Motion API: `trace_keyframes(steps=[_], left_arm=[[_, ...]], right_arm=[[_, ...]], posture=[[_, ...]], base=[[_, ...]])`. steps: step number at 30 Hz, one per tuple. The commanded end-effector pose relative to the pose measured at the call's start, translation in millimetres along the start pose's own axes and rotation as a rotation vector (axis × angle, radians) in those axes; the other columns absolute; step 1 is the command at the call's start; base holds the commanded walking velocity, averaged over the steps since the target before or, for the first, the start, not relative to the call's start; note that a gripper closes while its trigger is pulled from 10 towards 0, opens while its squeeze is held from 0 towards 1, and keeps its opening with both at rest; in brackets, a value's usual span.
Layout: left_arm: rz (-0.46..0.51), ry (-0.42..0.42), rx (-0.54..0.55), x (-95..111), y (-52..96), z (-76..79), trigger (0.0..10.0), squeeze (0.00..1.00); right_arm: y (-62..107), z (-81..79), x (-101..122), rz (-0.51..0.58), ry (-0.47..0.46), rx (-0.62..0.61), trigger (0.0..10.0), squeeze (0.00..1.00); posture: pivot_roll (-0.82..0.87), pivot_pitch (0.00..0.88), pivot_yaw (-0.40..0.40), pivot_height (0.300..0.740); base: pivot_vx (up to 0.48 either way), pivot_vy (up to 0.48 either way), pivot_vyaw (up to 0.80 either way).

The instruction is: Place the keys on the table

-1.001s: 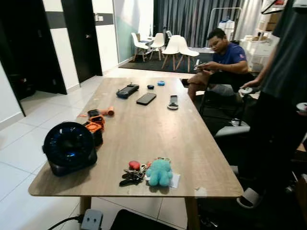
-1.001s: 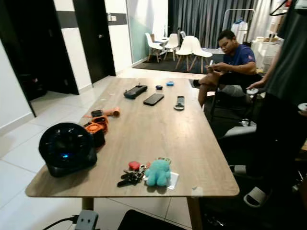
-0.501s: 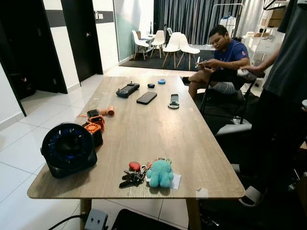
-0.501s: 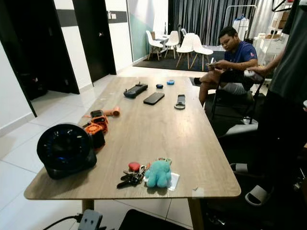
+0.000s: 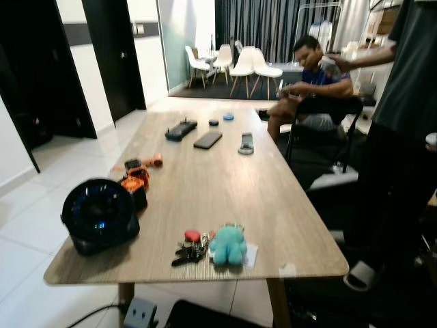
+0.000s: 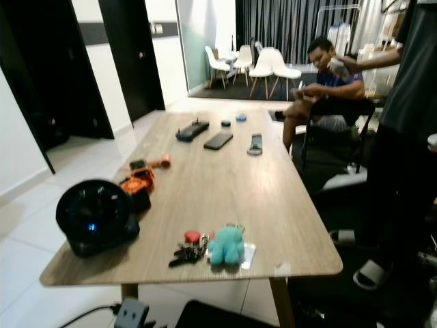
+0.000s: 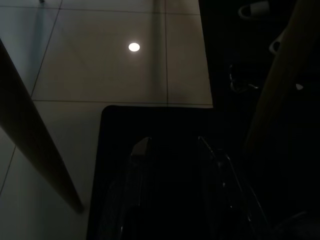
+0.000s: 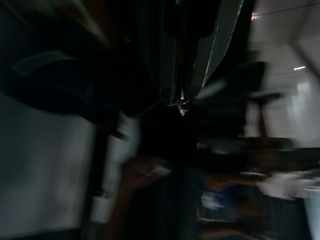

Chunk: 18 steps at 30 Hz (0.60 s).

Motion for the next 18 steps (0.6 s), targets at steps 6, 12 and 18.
trace_keyframes(steps=[6,12,18], left_arm=[[-0.006,-0.016,0.000,0,1.9,-3.1,10.0,0.00],[-0.006,-0.019,-0.007,0,1.9,-2.6,10.0,0.00],[-0.005,-0.021,-0.017,1,2.1,-3.0,10.0,0.00]], right_arm=[[-5.6,-105.2,11,-0.054,-0.057,0.444,10.0,0.00],[11.4,-164.4,16,-0.071,-0.184,0.638,10.0,0.00],[56.4,-241.5,34,-0.079,-0.232,0.997,10.0,0.00]], posture=[[0.01,0.044,0.042,0.740],[0.02,0.039,0.043,0.740],[0.02,0.035,0.043,0.740]], base=[[0.000,0.000,0.00],[0.000,0.000,0.00],[0.000,0.000,0.00]])
Point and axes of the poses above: a point about 5 cm out from each wrist's last joint towards the gripper, its own y axis pointing back from the gripper into the wrist, its own x axis along the axis of the wrist's last joint, z = x × y, the point moved 4 cm from there along -y, pointing out of the wrist towards the gripper, and after that the axes turned 2 degrees about y, right-handed, at the moved point
